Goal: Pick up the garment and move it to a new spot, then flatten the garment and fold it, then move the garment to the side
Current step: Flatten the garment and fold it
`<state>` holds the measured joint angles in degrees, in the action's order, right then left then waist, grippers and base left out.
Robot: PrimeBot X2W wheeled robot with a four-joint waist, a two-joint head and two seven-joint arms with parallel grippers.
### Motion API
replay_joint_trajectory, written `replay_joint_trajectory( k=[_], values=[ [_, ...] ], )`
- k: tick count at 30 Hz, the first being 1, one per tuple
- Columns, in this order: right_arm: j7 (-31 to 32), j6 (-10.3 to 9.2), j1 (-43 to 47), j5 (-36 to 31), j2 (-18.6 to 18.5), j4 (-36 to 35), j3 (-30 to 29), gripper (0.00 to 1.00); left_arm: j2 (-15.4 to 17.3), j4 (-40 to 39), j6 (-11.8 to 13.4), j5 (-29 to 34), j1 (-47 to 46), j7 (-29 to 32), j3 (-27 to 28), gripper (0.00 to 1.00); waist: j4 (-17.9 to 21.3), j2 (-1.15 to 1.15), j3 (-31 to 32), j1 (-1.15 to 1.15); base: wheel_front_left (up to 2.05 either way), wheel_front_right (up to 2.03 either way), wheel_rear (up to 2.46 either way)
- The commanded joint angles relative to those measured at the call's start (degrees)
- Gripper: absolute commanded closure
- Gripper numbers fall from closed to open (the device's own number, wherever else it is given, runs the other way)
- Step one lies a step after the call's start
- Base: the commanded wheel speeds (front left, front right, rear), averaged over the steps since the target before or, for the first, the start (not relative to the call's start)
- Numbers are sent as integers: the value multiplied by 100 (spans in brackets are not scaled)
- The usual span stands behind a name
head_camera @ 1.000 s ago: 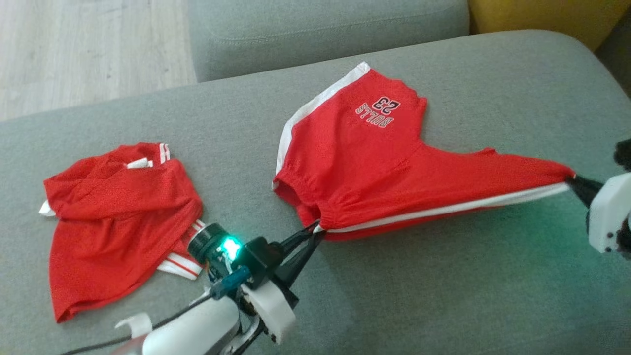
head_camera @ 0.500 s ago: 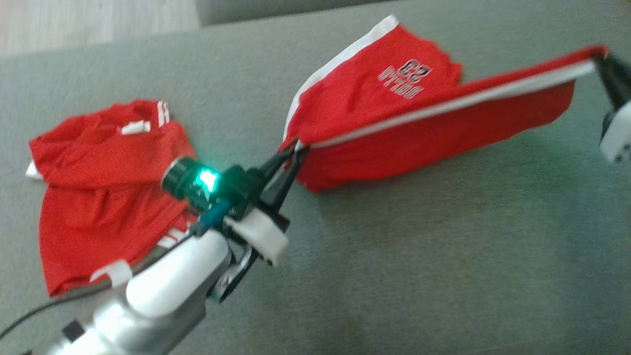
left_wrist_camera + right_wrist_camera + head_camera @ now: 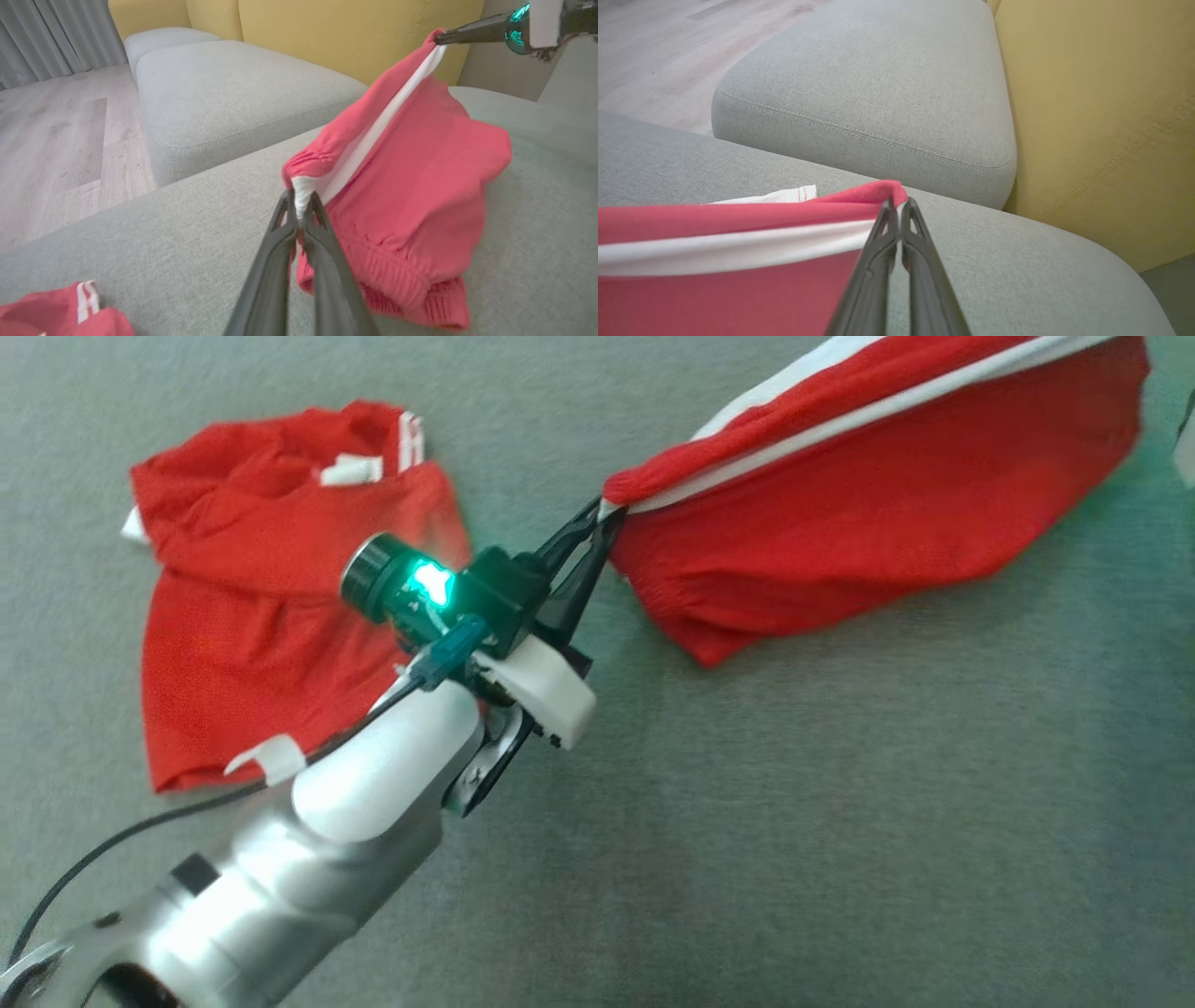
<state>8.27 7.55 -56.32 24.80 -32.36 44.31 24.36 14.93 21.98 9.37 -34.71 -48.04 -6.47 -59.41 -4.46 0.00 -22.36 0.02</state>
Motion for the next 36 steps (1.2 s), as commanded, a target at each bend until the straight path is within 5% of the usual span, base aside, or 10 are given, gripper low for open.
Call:
replay_joint_trajectory(
  k=[1,6,7,8,9,10,12,13,25,36],
  values=[
    [-94,-6,-215,-84,-90,62,23,100,55,7,-26,39,-281,-80,193,100,-267,0,-258,-2,0,0,0],
    [-244,-6,-594,-186,-48,548,134,100,-216,302,-136,67,-475,-193,125,100,-467,0,-437,-2,0,0,0],
    [-309,-6,-654,-206,-34,615,168,87,-265,363,-151,74,-510,-203,110,100,-497,0,-464,-2,0,0,0],
    [-371,-6,-709,-198,-11,712,161,0,-307,426,-159,78,-537,-218,100,100,-513,0,-475,-2,0,0,0],
    [-427,-6,-760,-210,11,804,175,0,-346,493,-155,73,-555,-222,97,100,-524,0,-482,-2,0,0,0],
    [-482,-6,-808,-217,33,894,185,0,-381,558,-146,67,-571,-218,96,85,-529,0,-486,-2,0,0,0],
    [-604,-6,-893,-239,70,1081,186,0,-423,682,-123,71,-595,-227,90,7,-519,0,-475,-2,0,0,0],
    [-659,-6,-932,-258,81,1180,193,0,-431,751,-111,78,-604,-223,81,0,-506,0,-460,-2,0,0,0],
    [-1612,-6,-908,65,318,1863,-57,0,-277,1132,102,-57,-440,-560,324,0,-155,0,160,-2,0,0,0],
    [-2227,-6,278,921,646,775,115,0,171,185,646,-101,359,-849,1468,0,301,0,1053,-2,0,0,0]
  ],
)
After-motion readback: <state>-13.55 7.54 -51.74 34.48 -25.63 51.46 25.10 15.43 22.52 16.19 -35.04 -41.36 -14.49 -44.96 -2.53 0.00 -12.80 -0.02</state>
